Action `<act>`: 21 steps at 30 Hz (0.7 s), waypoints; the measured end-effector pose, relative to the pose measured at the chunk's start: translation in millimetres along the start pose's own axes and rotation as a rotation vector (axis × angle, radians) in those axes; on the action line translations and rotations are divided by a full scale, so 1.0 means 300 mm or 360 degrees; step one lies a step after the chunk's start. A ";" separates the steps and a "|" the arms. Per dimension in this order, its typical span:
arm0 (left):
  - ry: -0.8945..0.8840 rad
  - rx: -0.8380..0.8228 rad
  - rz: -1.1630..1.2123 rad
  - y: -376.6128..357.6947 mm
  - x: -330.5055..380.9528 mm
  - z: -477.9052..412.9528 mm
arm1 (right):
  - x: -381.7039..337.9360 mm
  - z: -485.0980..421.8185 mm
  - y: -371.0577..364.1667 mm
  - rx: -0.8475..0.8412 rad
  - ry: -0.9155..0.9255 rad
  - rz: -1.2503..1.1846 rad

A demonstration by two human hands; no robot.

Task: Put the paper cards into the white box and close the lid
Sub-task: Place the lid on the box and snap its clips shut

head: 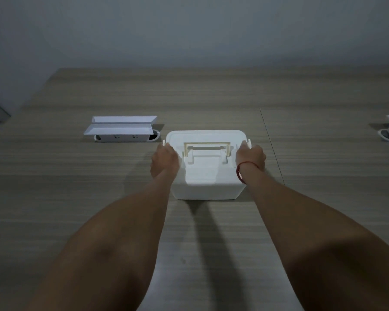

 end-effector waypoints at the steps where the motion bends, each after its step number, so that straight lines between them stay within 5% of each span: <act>1: 0.0070 0.0004 0.0028 -0.002 0.010 -0.001 | -0.012 0.004 -0.007 -0.0055 -0.0051 -0.0071; 7: 0.0242 -0.0115 -0.0021 -0.011 0.037 0.030 | -0.035 0.018 -0.025 -0.0196 -0.0087 0.0007; 21: -0.0124 -0.0277 -0.0103 0.018 -0.039 0.041 | 0.047 -0.001 -0.011 -0.0408 0.0425 -0.0052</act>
Point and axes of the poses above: each hand's wrist, its own z-axis away from the middle knuckle, its own y-axis out of the back of the hand, x = y × z, the point moved 3 cm from there along -z, towards the middle knuckle, and after that the axes turned 15 degrees about z, right-handed, at the moved point
